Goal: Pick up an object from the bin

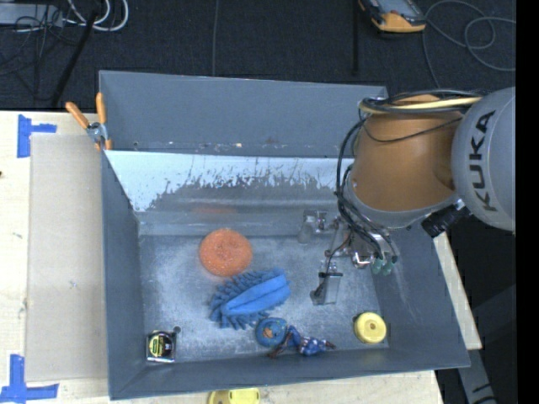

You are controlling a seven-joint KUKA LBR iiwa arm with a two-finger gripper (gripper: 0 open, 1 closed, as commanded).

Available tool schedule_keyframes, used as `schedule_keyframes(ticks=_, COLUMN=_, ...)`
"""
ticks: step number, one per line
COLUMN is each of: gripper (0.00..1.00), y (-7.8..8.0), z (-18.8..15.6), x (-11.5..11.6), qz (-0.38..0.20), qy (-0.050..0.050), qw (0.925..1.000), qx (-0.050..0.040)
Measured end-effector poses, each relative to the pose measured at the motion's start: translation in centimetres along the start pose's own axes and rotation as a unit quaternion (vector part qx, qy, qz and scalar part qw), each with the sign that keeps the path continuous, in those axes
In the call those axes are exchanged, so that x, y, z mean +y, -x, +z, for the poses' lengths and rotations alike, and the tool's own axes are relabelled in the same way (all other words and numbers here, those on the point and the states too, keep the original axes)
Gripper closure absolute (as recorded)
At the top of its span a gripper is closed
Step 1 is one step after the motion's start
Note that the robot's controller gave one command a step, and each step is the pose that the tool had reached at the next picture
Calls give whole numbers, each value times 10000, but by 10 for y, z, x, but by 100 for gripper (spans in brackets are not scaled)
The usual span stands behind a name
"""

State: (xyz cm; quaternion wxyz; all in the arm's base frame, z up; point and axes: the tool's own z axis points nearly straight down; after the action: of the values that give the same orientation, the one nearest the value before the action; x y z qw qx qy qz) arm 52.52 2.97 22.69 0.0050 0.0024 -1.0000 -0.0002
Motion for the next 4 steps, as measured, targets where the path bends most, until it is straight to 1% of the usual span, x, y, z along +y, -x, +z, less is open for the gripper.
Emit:
schedule_keyframes(ticks=1, gripper=0, y=1, z=-4, x=0, qz=4, qy=1, qw=10000, qx=-40)
schedule_keyframes(ticks=2, gripper=0, y=27, z=40, x=45, qz=217, qy=-1, qw=9997, qx=-90)
schedule_keyframes(ticks=3, gripper=0, y=11, z=80, x=62, qz=-89, qy=21, qw=10000, qx=-29)
schedule_keyframes(ticks=4, gripper=0, y=-16, z=120, x=73, qz=-189, qy=-19, qw=9998, qx=-45)
